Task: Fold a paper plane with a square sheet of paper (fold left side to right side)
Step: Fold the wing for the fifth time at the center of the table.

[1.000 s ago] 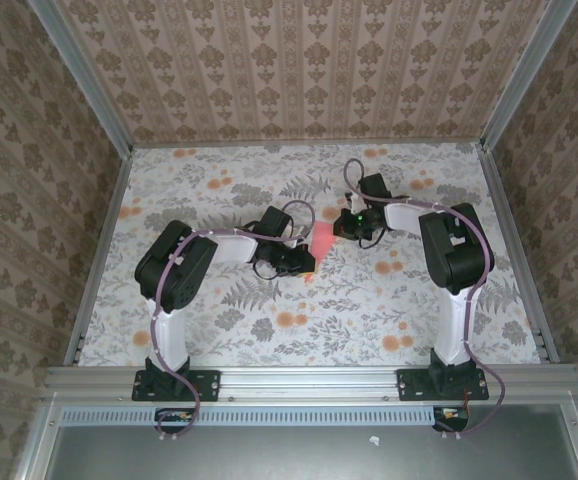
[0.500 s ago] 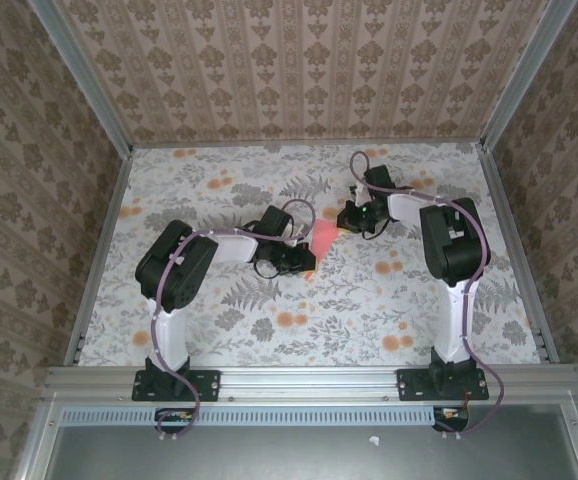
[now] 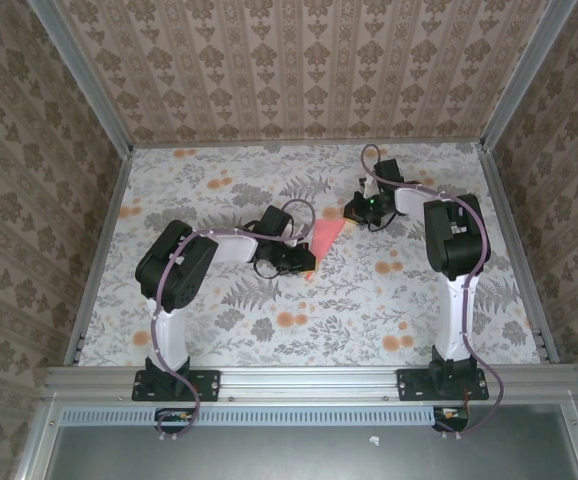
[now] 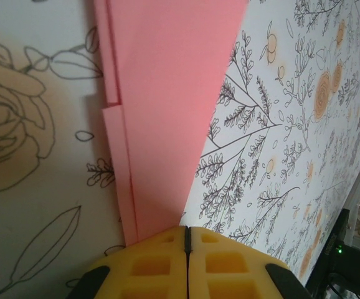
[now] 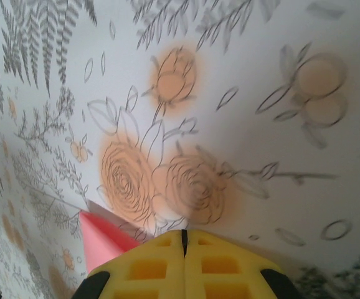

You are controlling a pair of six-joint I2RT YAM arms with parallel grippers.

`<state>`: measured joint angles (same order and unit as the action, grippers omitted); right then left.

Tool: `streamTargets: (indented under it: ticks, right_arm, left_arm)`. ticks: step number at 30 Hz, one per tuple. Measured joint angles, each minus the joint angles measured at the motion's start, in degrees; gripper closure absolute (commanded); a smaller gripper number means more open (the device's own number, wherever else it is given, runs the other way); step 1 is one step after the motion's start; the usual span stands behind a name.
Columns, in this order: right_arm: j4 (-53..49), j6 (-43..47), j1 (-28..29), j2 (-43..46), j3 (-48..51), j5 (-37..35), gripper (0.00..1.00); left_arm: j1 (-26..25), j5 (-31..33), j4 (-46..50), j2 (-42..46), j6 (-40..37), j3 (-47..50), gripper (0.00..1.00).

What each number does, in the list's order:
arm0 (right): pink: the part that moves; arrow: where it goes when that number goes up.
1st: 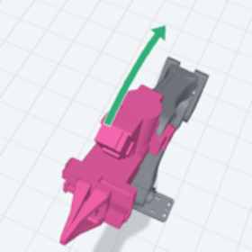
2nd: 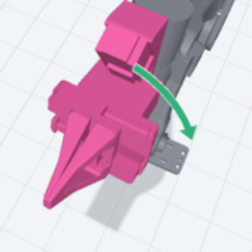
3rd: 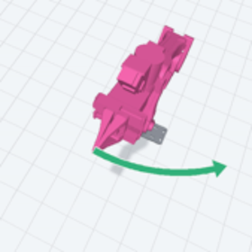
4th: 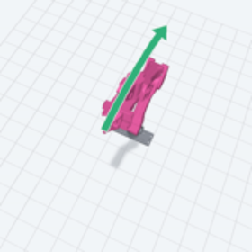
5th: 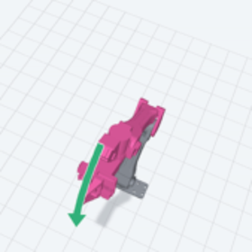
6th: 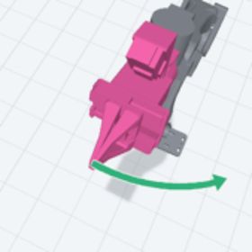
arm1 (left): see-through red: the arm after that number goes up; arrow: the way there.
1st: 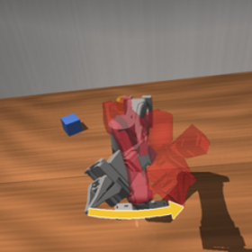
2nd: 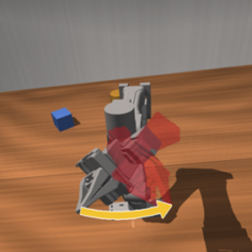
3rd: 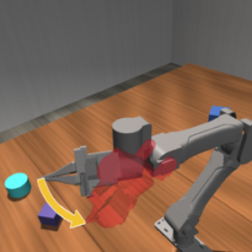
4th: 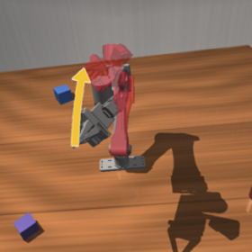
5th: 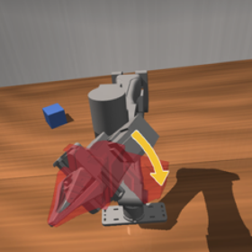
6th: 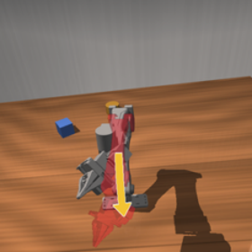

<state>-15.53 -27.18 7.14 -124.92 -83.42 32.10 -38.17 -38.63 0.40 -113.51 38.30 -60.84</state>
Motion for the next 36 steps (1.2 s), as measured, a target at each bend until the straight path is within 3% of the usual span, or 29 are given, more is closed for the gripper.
streamTargets:
  ticks: [6, 10, 16, 23, 36]
  right_arm:
    - [4.3, -1.4, -3.6, 0.2, 0.4, -1.9, 0.98]
    - [6.9, -2.6, -4.1, 5.1, 6.2, -2.0, 0.98]
    - [12.8, -5.9, 2.0, 15.1, 16.9, -0.5, 0.98]
    - [16.5, -9.0, 10.6, 13.7, 20.0, 0.2, 0.98]
    - [13.6, -8.7, 11.3, 9.3, 17.9, -0.4, 0.98]
  left_arm:
    - [0.0, -0.1, 0.0, 0.0, 0.0, 0.0, 0.93]
    - [0.0, -0.1, 0.0, 0.0, 0.0, -0.1, 0.93]
    - [-0.1, 0.0, 0.4, 0.0, 0.0, -0.3, 0.93]
    - [-0.2, 0.1, 0.5, 0.0, 0.0, -0.4, 0.93]
    - [-0.9, 0.6, 3.3, 1.9, -0.5, -0.7, 0.80]
